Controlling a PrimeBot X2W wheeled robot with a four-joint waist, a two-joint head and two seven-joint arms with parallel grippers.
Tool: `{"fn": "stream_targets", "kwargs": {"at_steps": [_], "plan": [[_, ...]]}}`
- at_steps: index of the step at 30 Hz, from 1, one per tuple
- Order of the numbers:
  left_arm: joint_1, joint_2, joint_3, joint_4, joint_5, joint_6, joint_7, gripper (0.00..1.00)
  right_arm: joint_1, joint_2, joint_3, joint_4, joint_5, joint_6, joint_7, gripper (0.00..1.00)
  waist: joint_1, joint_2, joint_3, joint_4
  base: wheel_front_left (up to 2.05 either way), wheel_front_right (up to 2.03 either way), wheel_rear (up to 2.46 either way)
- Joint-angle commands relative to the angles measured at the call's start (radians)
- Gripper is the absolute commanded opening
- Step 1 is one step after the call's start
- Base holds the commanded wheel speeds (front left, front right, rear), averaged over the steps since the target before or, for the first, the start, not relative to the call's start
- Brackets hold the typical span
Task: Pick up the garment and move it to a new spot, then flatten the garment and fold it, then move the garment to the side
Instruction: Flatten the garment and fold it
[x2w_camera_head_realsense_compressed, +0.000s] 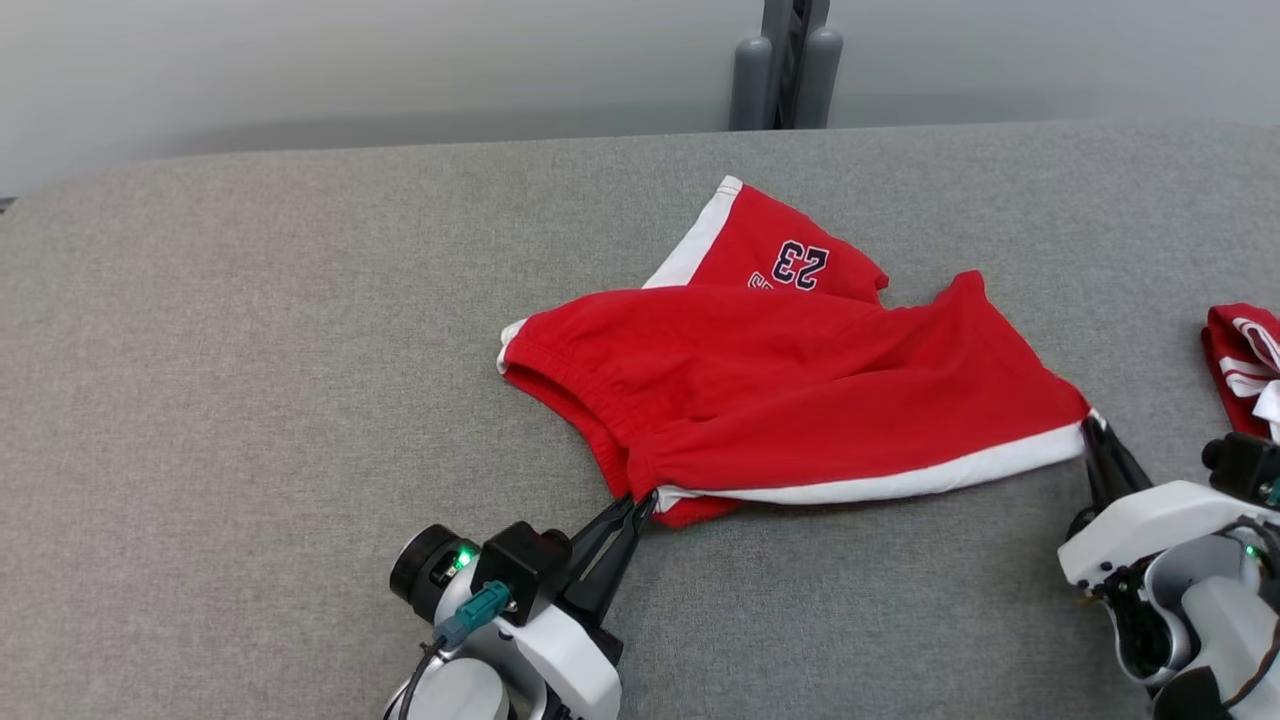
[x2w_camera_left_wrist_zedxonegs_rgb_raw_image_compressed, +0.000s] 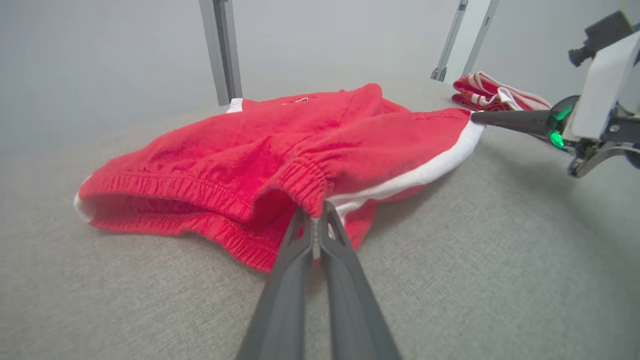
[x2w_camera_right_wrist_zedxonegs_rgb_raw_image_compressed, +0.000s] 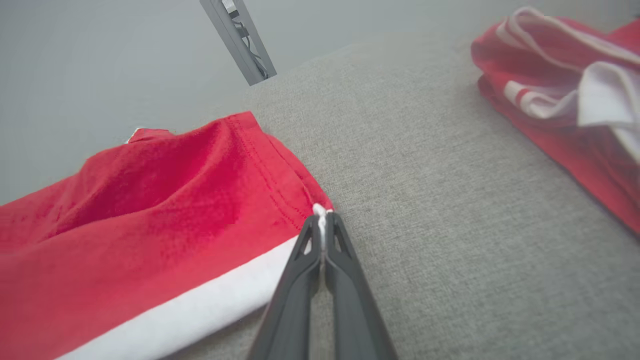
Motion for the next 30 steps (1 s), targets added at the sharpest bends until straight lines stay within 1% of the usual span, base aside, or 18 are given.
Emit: {"fn": "stream_targets", "kwargs": {"at_steps": [1, 7, 10, 11, 14, 17, 18, 19, 22, 26, 30], "plan": [[0.01, 0.0, 0.012, -0.02, -0.014, -0.004, -0.003, 0.0, -0.018, -0.022, 0.009, -0.02, 0.001, 0.0, -0.016, 0.0, 0.0, 0.0, -0.013, 0.001, 0.0, 0.0, 0.0], [0.019, 0.014, 0.04, -0.096, -0.04, -0.008, -0.003, 0.0, -0.035, -0.059, 0.016, -0.128, 0.019, 0.0, -0.035, 0.0, 0.0, 0.0, -0.062, -0.002, 0.0, 0.0, 0.0], [0.009, 0.038, 0.052, -0.158, -0.068, -0.011, -0.003, 0.0, -0.046, -0.076, 0.02, -0.194, 0.025, 0.0, -0.035, 0.0, 0.0, 0.0, -0.092, -0.006, 0.0, 0.0, 0.0], [0.009, 0.038, 0.052, -0.158, -0.068, -0.011, -0.003, 0.0, -0.046, -0.076, 0.02, -0.194, 0.025, 0.0, -0.035, 0.0, 0.0, 0.0, -0.092, -0.006, 0.0, 0.0, 0.0], [-0.006, 0.068, 0.064, -0.225, -0.111, -0.012, 0.008, 0.0, -0.064, -0.093, 0.018, -0.264, 0.027, 0.0, -0.016, 0.0, 0.0, 0.0, -0.121, -0.009, 0.0, 0.0, 0.0], [-0.033, 0.112, 0.07, -0.298, -0.147, -0.013, 0.059, 0.0, -0.093, -0.108, 0.007, -0.336, 0.011, 0.0, 0.008, 0.0, 0.0, 0.0, -0.147, -0.012, 0.0, 0.0, 0.0], [-0.057, 0.143, 0.077, -0.344, -0.162, -0.013, 0.104, 0.0, -0.114, -0.113, -0.007, -0.379, -0.009, 0.0, 0.026, 0.0, 0.0, 0.0, -0.163, -0.014, 0.0, 0.0, 0.0], [-0.072, 0.154, 0.083, -0.366, -0.172, -0.013, 0.127, 0.0, -0.126, -0.112, -0.018, -0.401, -0.019, 0.0, 0.035, 0.0, 0.0, 0.0, -0.171, -0.015, 0.0, 0.0, 0.0], [-0.108, 0.183, 0.107, -0.421, -0.205, -0.013, 0.199, 0.0, -0.164, -0.102, -0.05, -0.465, -0.059, 0.0, 0.067, 0.0, 0.0, 0.0, -0.196, -0.019, 0.0, 0.0, 0.0], [-0.164, 0.216, 0.132, -0.488, -0.215, 0.004, 0.284, 0.0, -0.211, -0.087, -0.096, -0.555, -0.146, 0.0, 0.128, 0.0, 0.0, 0.0, -0.209, -0.024, 0.0, 0.0, 0.0], [-0.205, 0.24, 0.152, -0.529, -0.219, 0.02, 0.343, 0.0, -0.245, -0.049, -0.145, -0.639, -0.228, 0.0, 0.21, 0.0, 0.0, 0.0, -0.21, -0.032, 0.0, 0.0, 0.0]]}}
